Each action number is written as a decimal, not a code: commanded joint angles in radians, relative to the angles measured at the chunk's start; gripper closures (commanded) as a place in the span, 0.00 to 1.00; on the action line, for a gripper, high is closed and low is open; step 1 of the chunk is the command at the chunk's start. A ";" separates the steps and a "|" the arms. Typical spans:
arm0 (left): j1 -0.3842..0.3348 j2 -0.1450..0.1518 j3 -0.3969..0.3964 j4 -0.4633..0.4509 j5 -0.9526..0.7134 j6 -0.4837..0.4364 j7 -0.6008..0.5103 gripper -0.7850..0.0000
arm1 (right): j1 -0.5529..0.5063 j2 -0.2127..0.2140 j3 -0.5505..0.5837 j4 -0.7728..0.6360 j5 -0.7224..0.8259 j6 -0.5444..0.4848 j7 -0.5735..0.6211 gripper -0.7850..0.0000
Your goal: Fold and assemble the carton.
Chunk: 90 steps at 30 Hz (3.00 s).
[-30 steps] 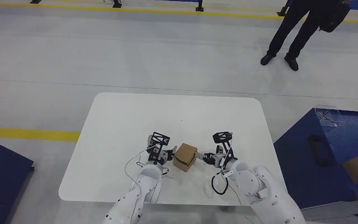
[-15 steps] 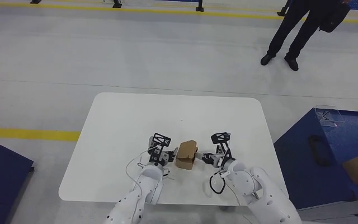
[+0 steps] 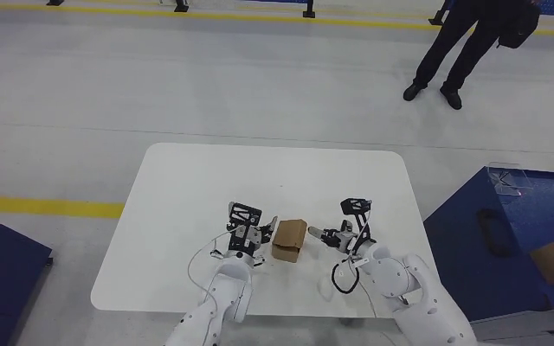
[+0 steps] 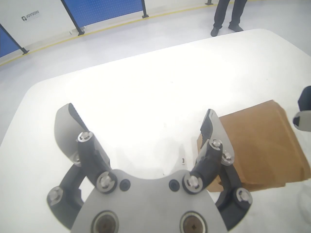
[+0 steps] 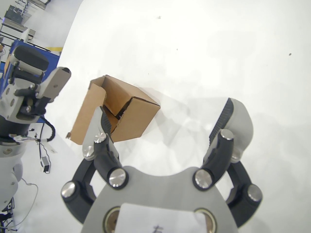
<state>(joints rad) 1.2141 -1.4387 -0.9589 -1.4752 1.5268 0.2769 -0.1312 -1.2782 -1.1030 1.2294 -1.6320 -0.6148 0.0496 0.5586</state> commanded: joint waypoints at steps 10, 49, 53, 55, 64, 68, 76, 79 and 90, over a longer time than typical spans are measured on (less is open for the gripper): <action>-0.022 -0.017 0.045 0.061 0.055 -0.021 -0.055 0.00 | -0.016 -0.002 -0.016 0.003 -0.058 -0.012 -0.001 0.00; -0.007 -0.042 0.000 0.052 0.039 -0.068 -0.066 0.00 | -0.002 -0.023 -0.042 0.027 -0.118 -0.018 -0.037 0.00; -0.010 -0.045 0.001 0.060 0.036 -0.071 -0.068 0.00 | 0.011 -0.028 -0.059 0.046 -0.124 -0.013 -0.038 0.00; -0.012 -0.047 0.002 0.064 0.036 -0.072 -0.068 0.00 | 0.017 -0.030 -0.064 0.054 -0.125 -0.014 -0.040 0.00; -0.017 -0.053 0.000 0.077 0.042 -0.073 -0.079 0.00 | 0.044 -0.041 -0.087 0.095 -0.132 -0.010 -0.045 0.00; -0.020 -0.055 0.000 0.086 0.051 -0.074 -0.088 0.00 | 0.053 -0.045 -0.095 0.104 -0.141 -0.002 -0.045 0.00; -0.028 -0.061 0.000 0.099 0.060 -0.077 -0.100 0.00 | 0.055 -0.048 -0.063 0.079 -0.095 0.009 -0.041 0.00; -0.027 -0.062 -0.005 0.095 0.060 -0.079 -0.100 0.00 | 0.049 -0.048 -0.061 0.067 -0.096 0.008 -0.031 0.00; -0.018 -0.066 -0.015 0.082 0.067 -0.083 -0.095 0.00 | 0.082 -0.062 -0.112 0.126 -0.162 0.041 -0.031 0.00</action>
<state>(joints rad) 1.1956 -1.5038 -0.9730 -1.3919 1.5938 0.1938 -0.2270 -1.1992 -1.1634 1.1193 -1.5113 -0.7764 0.0894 0.5279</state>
